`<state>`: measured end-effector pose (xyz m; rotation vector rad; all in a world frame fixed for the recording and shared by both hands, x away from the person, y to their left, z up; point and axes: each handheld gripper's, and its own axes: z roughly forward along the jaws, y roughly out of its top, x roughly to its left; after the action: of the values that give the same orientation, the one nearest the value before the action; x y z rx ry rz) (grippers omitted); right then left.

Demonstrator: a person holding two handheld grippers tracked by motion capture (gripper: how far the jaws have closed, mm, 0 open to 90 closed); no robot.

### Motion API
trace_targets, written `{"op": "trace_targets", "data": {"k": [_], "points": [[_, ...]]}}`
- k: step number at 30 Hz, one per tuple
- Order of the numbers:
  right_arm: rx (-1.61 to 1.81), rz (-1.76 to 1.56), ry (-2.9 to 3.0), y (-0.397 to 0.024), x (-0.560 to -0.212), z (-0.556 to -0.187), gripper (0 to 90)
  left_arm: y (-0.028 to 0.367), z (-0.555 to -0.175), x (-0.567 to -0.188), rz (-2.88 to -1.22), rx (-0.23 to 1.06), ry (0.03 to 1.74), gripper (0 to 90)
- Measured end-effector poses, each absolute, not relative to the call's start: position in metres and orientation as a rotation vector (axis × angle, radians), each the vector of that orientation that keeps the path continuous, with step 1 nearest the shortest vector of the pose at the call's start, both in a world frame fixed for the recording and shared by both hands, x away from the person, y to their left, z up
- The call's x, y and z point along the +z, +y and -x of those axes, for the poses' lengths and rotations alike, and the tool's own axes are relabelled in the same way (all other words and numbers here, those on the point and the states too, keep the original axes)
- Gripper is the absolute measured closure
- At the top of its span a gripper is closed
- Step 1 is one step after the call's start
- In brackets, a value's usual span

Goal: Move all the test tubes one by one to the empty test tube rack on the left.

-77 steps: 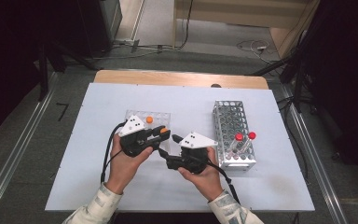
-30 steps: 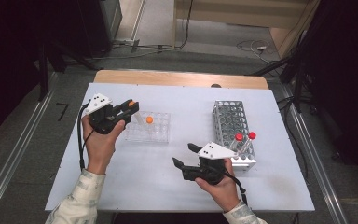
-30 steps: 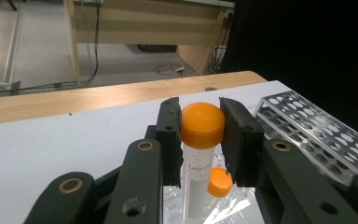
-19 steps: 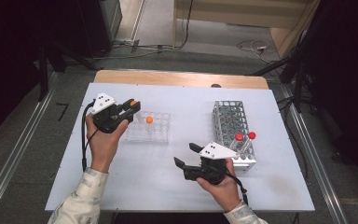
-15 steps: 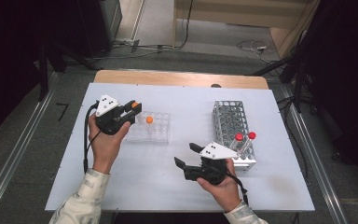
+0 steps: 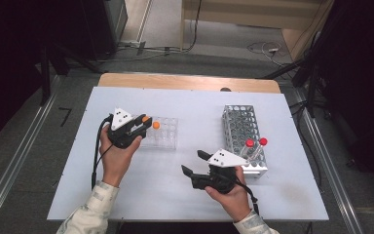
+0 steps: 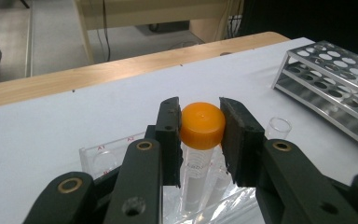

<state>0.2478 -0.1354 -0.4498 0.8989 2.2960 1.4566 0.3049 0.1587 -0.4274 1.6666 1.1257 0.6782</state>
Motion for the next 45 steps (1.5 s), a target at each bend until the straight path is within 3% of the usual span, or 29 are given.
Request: {"op": "trace_targets", "data": {"k": [25, 30, 32, 45], "points": [[1.465, -0.905, 2.271, -0.145, -0.446, -0.246, 25.2, 0.168, -0.297, -0.421, -1.599, 0.574, 1.144, 56.5], [1.465, -0.92, 2.252, -0.155, -0.443, -0.245, 25.2, 0.17, -0.294, -0.419, -1.584, 0.531, 1.137, 46.3], [1.461, -0.925, 2.245, -0.16, -0.443, -0.244, 25.2, 0.17, -0.294, -0.419, -1.586, 0.535, 1.136, 38.3], [1.461, -0.975, 2.157, -0.206, -0.436, -0.228, 25.2, 0.173, -0.289, -0.417, -1.58, 0.56, 1.151, 24.0]]}}
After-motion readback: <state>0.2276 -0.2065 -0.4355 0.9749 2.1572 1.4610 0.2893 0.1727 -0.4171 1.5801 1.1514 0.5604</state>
